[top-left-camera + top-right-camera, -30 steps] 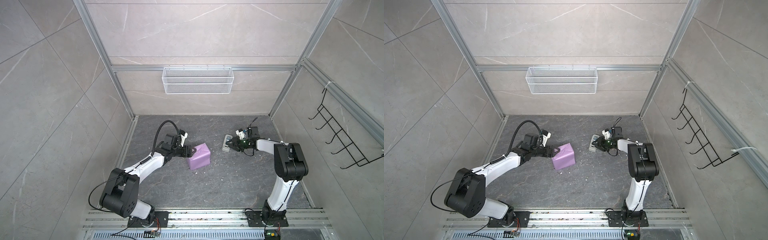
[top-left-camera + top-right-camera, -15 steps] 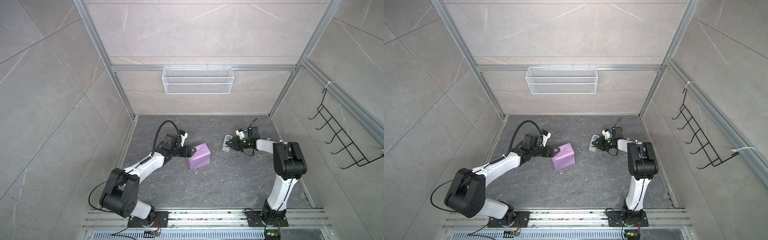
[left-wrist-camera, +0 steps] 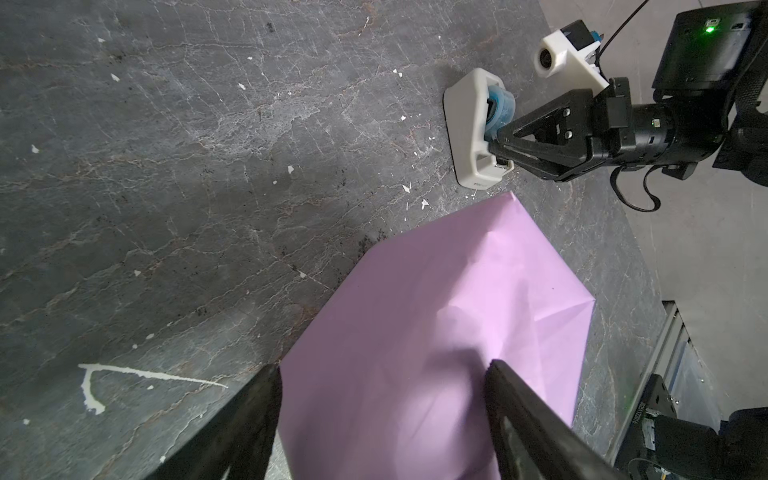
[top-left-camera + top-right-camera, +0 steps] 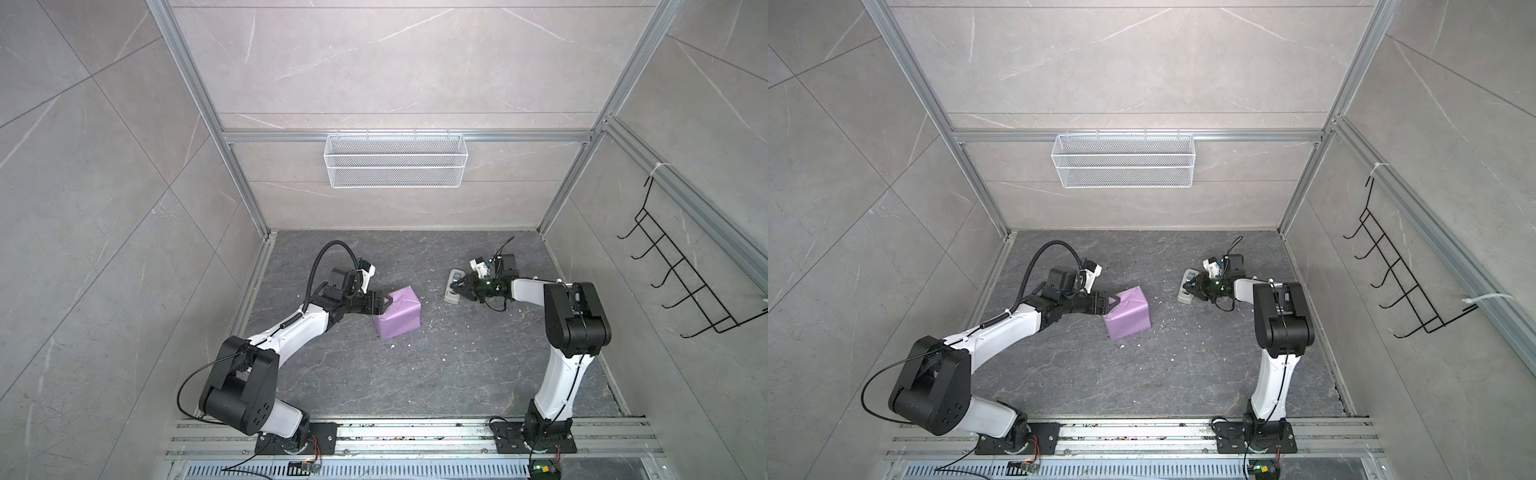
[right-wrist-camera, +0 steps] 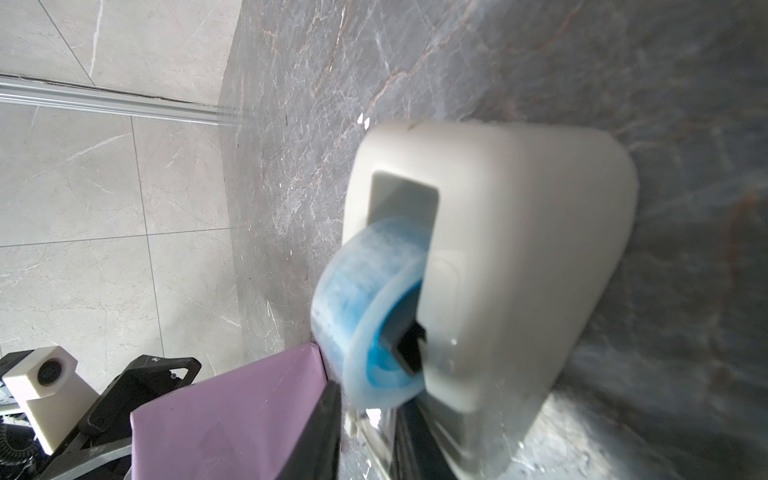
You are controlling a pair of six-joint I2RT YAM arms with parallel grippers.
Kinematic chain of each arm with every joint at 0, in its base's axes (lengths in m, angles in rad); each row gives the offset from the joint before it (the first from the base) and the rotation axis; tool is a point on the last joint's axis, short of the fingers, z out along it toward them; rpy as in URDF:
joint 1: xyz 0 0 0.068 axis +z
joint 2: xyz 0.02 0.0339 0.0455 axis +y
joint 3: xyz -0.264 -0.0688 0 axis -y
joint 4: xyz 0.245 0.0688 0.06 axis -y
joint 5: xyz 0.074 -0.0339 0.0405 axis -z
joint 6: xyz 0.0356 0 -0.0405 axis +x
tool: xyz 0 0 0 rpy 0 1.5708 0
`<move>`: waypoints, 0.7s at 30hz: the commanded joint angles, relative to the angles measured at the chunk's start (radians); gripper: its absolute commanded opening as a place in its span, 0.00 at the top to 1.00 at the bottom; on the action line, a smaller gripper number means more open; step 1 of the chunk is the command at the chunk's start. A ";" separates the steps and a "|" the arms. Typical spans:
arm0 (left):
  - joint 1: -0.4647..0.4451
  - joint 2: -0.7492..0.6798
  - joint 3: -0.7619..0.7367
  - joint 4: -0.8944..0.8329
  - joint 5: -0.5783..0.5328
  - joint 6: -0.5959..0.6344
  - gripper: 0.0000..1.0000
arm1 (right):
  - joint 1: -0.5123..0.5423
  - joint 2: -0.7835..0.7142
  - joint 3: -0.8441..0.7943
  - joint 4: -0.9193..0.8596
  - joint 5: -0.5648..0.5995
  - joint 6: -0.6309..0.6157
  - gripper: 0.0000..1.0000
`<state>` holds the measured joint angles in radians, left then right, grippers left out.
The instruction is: Wrap the gift box in paper
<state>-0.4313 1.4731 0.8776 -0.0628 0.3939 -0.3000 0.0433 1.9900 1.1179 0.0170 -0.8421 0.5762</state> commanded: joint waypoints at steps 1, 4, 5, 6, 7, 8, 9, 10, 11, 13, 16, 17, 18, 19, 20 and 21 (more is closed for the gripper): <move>-0.001 0.027 -0.002 -0.062 -0.006 0.004 0.22 | 0.004 0.062 -0.027 -0.049 0.059 0.020 0.76; -0.001 0.027 -0.001 -0.063 -0.006 0.004 0.22 | 0.003 0.069 -0.033 -0.029 0.048 0.036 0.77; -0.001 0.027 -0.001 -0.064 -0.007 0.004 0.22 | 0.004 0.069 -0.035 -0.024 0.046 0.039 0.78; -0.001 0.027 -0.001 -0.063 -0.007 0.004 0.22 | 0.002 0.069 -0.039 -0.017 0.044 0.044 0.78; -0.001 0.028 -0.002 -0.064 -0.007 0.004 0.22 | 0.003 0.067 -0.044 -0.008 0.041 0.052 0.78; -0.001 0.029 -0.003 -0.063 -0.007 0.004 0.22 | 0.004 0.066 -0.046 0.000 0.040 0.057 0.79; -0.001 0.029 -0.002 -0.063 -0.007 0.004 0.22 | 0.003 0.066 -0.049 0.012 0.035 0.065 0.79; -0.002 0.028 -0.002 -0.065 -0.006 0.004 0.22 | 0.003 0.066 -0.053 0.023 0.031 0.076 0.80; -0.001 0.026 -0.002 -0.065 -0.007 0.004 0.22 | 0.004 0.064 -0.057 0.038 0.026 0.087 0.80; -0.001 0.027 -0.002 -0.066 -0.007 0.004 0.22 | 0.004 0.063 -0.064 0.066 0.017 0.109 0.82; -0.001 0.029 -0.003 -0.065 -0.010 0.005 0.22 | 0.004 0.061 -0.074 0.117 -0.007 0.147 0.84; -0.001 0.029 -0.003 -0.066 -0.009 0.006 0.22 | 0.003 0.059 -0.076 0.129 -0.015 0.157 0.85; -0.001 0.030 -0.003 -0.065 -0.009 0.006 0.22 | 0.004 0.059 -0.076 0.135 -0.022 0.165 0.85; -0.001 0.029 -0.004 -0.065 -0.009 0.006 0.22 | 0.004 0.059 -0.078 0.150 -0.031 0.176 0.86; -0.001 0.032 -0.005 -0.063 -0.009 0.006 0.22 | 0.002 0.059 -0.078 0.164 -0.039 0.186 0.88; -0.001 0.032 -0.005 -0.064 -0.009 0.005 0.22 | 0.001 0.058 -0.078 0.177 -0.045 0.198 0.89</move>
<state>-0.4313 1.4742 0.8776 -0.0616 0.3939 -0.3000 0.0322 2.0079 1.0634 0.1680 -0.8860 0.7212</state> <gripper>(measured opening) 0.779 0.116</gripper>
